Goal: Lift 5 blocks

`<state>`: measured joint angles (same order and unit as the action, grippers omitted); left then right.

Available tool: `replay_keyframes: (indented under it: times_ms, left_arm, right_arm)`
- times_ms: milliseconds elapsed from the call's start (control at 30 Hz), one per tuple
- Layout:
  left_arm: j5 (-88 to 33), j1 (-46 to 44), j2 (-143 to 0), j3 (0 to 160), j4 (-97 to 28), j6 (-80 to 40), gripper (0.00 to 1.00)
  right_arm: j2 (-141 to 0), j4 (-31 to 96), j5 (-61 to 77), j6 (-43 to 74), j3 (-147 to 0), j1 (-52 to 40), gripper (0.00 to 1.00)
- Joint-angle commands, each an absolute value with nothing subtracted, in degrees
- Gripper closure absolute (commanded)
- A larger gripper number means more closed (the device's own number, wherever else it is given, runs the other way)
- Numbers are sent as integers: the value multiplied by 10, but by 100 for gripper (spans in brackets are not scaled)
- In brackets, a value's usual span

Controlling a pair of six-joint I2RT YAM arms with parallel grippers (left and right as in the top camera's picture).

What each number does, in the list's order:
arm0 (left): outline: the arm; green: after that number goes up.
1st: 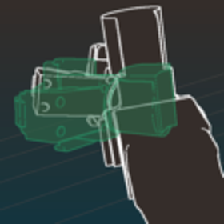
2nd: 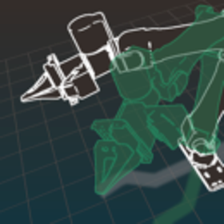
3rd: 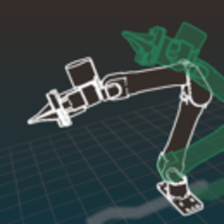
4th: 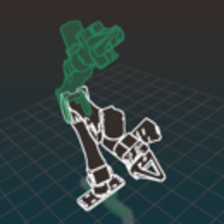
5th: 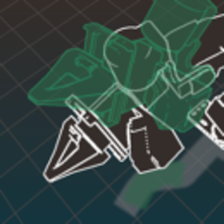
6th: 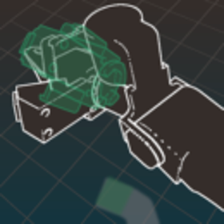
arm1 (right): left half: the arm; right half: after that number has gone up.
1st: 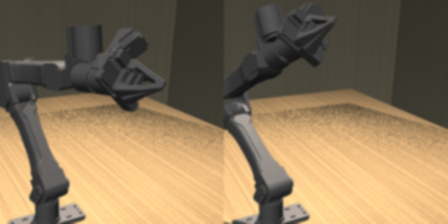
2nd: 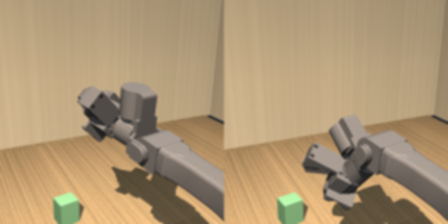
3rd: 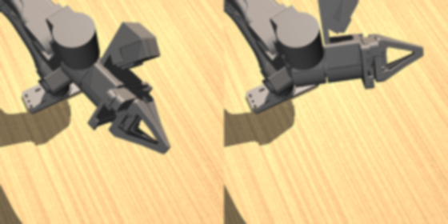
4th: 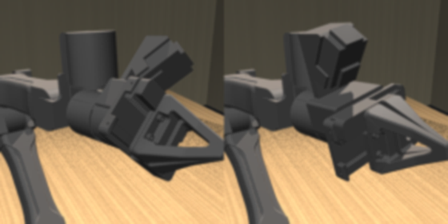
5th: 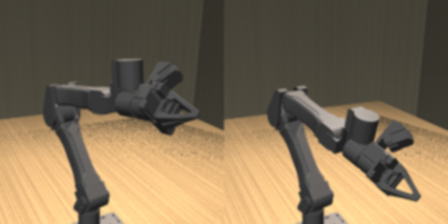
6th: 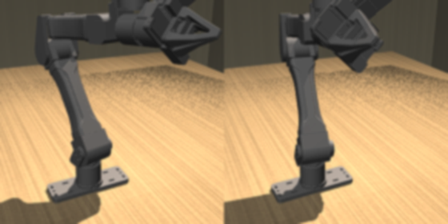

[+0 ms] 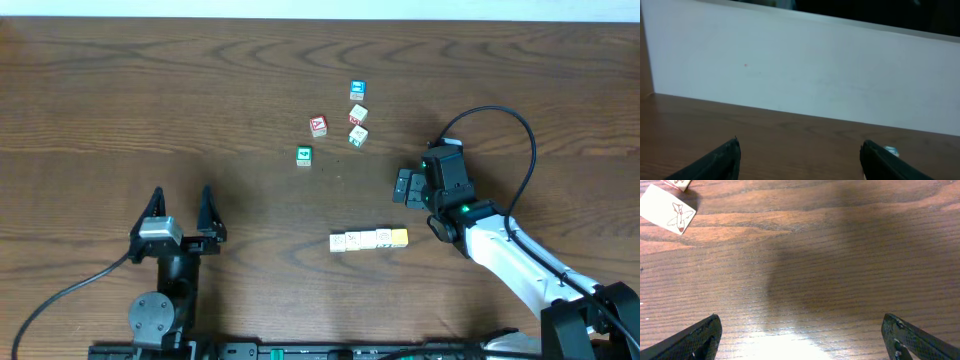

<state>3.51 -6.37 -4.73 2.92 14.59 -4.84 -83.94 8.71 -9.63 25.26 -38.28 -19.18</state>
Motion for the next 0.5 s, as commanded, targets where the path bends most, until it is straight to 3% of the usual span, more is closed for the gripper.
replay_keyframes:
  times_ms: [0,367,467]
  left_arm:
    - [75,-57,-14,2,140,-55,23]
    - [114,-48,-1,2,-37,-74,23]
    - [110,-45,-1,2,-36,-71,23]
  right_arm:
    - [-839,86,-98,261,-383,-184,1]
    - [-839,86,-98,261,-383,-184,1]
    - [-839,86,-98,261,-383,-184,1]
